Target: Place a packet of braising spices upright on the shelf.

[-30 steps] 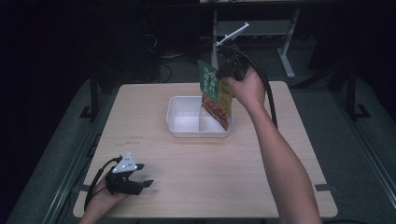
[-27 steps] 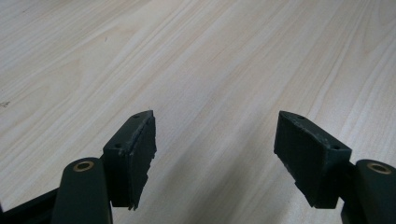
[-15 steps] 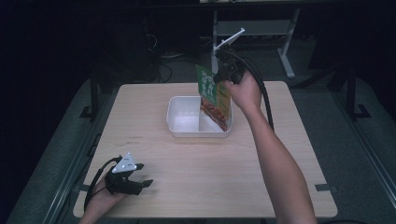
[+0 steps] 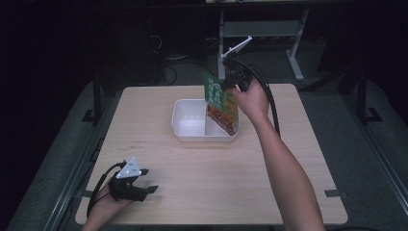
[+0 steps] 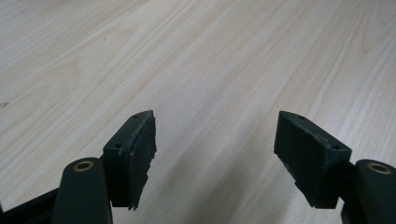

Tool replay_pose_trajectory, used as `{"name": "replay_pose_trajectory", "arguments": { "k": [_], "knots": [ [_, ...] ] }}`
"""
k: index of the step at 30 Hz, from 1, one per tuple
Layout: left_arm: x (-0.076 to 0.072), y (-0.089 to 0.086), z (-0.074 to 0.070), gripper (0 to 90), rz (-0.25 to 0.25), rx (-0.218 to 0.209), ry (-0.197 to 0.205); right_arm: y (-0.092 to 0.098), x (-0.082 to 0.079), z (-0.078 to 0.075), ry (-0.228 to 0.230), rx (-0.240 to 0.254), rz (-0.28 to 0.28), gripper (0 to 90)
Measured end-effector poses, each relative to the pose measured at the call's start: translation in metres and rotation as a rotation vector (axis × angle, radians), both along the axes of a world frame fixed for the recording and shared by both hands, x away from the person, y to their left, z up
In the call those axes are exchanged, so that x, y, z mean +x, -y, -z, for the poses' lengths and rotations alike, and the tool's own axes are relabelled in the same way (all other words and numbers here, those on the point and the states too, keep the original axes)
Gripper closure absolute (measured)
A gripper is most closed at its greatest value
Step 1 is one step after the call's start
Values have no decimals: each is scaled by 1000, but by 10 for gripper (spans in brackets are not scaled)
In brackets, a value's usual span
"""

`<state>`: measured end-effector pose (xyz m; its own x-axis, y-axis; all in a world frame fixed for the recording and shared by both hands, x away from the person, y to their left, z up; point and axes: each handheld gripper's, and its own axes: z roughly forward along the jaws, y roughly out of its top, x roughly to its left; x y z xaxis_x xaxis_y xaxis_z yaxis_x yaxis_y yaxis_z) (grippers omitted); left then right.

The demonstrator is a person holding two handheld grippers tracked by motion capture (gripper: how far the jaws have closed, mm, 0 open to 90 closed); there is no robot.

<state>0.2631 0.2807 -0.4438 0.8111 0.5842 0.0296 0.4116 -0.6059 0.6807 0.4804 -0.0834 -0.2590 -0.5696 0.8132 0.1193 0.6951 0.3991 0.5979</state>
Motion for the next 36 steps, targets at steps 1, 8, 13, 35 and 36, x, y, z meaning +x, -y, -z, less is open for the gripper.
{"name": "replay_pose_trajectory", "arguments": {
  "k": [1,8,13,35,36],
  "knots": [
    [0,0,0,289,0,-1,0,1,0,0,-2,6,2,895],
    [0,1,0,289,1,-1,0,5,-1,2,-1,1,11,894],
    [0,1,0,289,2,1,-1,10,-2,5,-5,5,17,893],
    [0,1,0,289,2,1,-1,18,-4,6,0,15,32,741],
    [0,2,0,289,1,-1,-1,18,-4,6,1,15,32,730]
  ]
}}
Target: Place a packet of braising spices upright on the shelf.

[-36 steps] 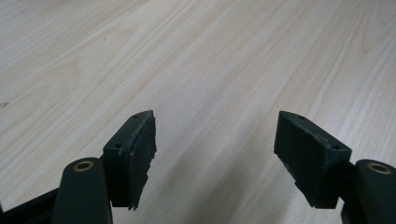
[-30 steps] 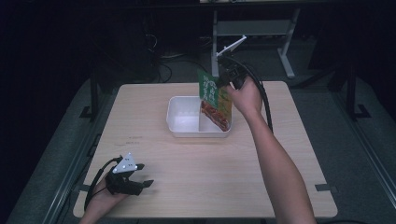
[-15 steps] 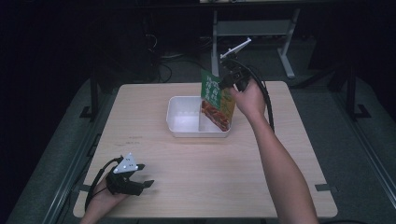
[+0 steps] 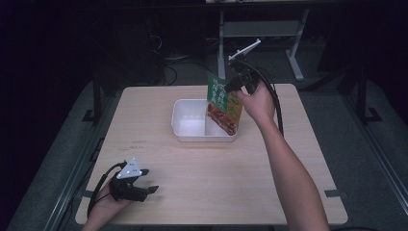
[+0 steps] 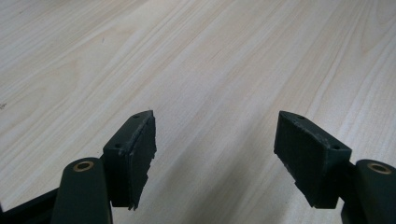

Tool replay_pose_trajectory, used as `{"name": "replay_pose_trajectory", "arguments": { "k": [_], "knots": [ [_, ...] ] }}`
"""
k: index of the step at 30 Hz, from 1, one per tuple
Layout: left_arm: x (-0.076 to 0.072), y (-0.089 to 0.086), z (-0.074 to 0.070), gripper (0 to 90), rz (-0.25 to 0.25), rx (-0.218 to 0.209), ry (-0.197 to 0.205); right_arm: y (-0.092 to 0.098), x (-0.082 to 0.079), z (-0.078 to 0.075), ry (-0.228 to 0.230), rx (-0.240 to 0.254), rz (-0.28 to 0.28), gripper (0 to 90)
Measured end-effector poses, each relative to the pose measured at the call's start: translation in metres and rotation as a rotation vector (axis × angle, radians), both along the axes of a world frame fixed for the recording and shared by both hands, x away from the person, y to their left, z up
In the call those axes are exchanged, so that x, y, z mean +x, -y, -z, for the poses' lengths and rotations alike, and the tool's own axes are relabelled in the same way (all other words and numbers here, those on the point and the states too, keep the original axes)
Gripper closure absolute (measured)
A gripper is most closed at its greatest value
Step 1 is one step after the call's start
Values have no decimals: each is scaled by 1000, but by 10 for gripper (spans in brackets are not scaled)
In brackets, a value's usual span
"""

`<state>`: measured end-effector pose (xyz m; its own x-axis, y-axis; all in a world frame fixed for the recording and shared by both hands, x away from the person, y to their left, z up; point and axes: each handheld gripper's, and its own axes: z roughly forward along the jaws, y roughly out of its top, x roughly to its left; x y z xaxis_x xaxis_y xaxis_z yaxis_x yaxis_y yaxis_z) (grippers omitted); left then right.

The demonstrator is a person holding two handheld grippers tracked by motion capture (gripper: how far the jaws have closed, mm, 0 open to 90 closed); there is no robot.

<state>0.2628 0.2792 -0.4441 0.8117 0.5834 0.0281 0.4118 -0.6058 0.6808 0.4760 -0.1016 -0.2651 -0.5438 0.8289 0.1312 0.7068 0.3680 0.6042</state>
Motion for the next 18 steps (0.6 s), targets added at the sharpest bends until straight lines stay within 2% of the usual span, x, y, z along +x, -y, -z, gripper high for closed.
{"name": "replay_pose_trajectory", "arguments": {
  "k": [4,8,9,18],
  "knots": [
    [0,0,0,288,0,1,0,5,-2,-1,0,10,2,692],
    [0,1,0,287,2,1,-1,11,-5,-3,2,36,-6,675],
    [0,1,0,287,2,3,-1,14,-7,-3,0,55,-6,663],
    [0,1,0,287,2,5,-2,25,-16,-2,-5,82,-27,633]
  ]
}}
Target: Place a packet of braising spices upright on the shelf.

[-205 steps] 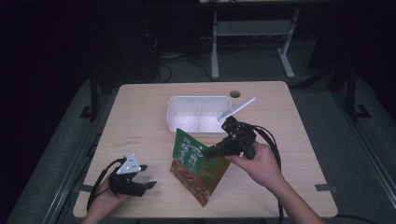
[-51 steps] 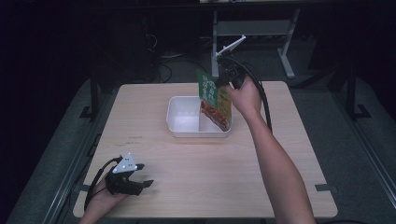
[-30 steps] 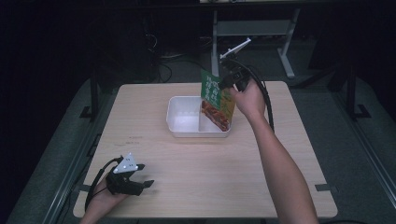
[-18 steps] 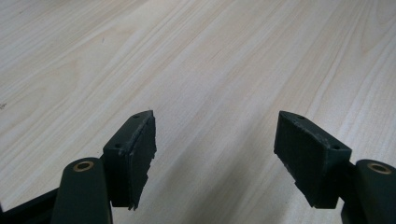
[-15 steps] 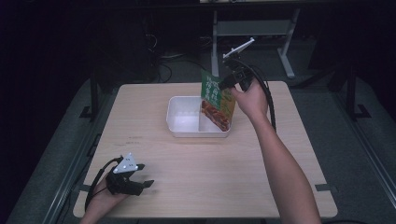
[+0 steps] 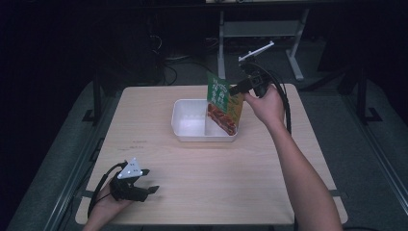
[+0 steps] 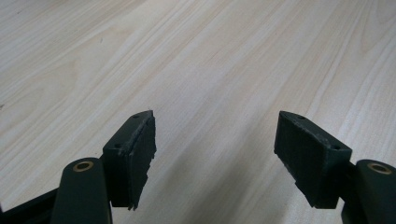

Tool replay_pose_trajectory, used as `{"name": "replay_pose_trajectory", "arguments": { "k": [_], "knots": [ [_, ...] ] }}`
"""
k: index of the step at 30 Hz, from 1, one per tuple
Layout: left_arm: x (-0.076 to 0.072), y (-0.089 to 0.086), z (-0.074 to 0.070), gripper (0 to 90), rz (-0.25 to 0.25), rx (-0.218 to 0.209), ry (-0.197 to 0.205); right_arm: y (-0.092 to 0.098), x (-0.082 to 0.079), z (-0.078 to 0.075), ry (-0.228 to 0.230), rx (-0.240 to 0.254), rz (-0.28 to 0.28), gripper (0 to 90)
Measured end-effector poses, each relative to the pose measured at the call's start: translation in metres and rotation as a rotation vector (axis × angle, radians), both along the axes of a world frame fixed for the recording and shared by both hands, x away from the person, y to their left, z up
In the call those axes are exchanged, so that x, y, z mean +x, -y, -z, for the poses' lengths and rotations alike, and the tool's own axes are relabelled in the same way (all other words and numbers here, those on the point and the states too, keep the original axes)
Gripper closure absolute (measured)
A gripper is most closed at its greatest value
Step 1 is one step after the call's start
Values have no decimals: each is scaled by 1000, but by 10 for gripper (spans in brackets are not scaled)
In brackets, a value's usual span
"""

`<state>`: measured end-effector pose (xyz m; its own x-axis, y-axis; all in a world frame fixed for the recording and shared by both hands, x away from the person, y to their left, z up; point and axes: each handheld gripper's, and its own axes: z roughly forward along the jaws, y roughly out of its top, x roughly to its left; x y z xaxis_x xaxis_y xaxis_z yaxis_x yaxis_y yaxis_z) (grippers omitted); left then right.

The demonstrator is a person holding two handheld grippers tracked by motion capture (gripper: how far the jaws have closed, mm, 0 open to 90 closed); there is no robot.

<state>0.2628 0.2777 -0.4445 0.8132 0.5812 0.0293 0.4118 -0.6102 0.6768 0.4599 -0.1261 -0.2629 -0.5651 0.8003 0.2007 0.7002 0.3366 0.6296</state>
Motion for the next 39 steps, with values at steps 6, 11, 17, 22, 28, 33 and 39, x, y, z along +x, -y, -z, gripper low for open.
{"name": "replay_pose_trajectory", "arguments": {
  "k": [6,11,17,22,28,33,39],
  "knots": [
    [0,0,0,287,0,0,-2,6,-6,1,-2,13,-8,611],
    [1,0,1,286,-1,1,-3,9,-12,1,-5,15,-22,592],
    [1,1,1,286,-1,2,-3,13,-19,0,1,20,-34,584],
    [1,1,1,286,-2,1,-3,16,-24,4,-2,22,-44,578],
    [1,0,1,286,-3,1,-3,20,-30,10,-10,28,-53,570],
    [1,1,1,285,-5,-4,-5,27,-36,17,-14,44,-53,561],
    [1,1,1,284,-4,-3,-6,36,-42,29,-27,64,-53,546]
  ]
}}
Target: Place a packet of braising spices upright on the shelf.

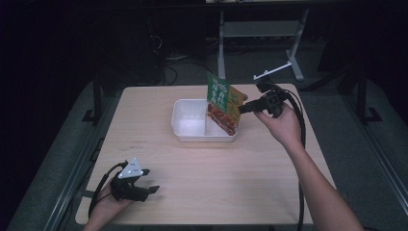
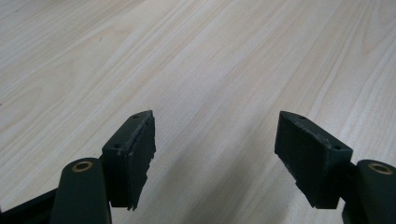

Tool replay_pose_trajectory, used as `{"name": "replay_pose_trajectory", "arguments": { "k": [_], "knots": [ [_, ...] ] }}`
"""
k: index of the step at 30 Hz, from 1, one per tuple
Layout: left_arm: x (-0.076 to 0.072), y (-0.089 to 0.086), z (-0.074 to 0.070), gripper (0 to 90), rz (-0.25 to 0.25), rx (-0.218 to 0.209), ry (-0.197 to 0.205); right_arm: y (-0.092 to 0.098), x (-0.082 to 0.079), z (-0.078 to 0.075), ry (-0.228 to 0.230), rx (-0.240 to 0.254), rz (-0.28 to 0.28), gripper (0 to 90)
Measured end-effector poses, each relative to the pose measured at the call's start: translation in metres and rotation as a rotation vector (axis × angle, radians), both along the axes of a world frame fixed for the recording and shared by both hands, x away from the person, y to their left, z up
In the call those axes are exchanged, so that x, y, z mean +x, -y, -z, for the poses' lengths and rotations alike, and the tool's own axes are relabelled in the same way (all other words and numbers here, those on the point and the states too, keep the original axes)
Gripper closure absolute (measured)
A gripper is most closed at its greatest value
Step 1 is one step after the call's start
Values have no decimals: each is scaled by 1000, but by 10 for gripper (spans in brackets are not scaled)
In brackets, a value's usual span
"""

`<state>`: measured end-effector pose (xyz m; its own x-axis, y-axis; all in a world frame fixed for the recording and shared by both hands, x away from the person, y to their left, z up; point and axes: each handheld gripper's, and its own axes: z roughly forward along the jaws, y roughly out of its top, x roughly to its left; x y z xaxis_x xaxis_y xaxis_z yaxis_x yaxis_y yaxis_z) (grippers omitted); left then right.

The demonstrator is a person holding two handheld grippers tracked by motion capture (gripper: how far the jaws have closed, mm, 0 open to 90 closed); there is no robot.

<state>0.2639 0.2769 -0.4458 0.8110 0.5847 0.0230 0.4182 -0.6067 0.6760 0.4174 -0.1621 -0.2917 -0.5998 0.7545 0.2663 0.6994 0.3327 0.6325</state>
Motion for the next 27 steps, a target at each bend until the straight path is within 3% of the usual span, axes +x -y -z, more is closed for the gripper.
{"name": "replay_pose_trajectory", "arguments": {
  "k": [27],
  "knots": [
    [0,2,1,283,-1,5,1,17,-28,46,-50,34,-19,512]
  ]
}}
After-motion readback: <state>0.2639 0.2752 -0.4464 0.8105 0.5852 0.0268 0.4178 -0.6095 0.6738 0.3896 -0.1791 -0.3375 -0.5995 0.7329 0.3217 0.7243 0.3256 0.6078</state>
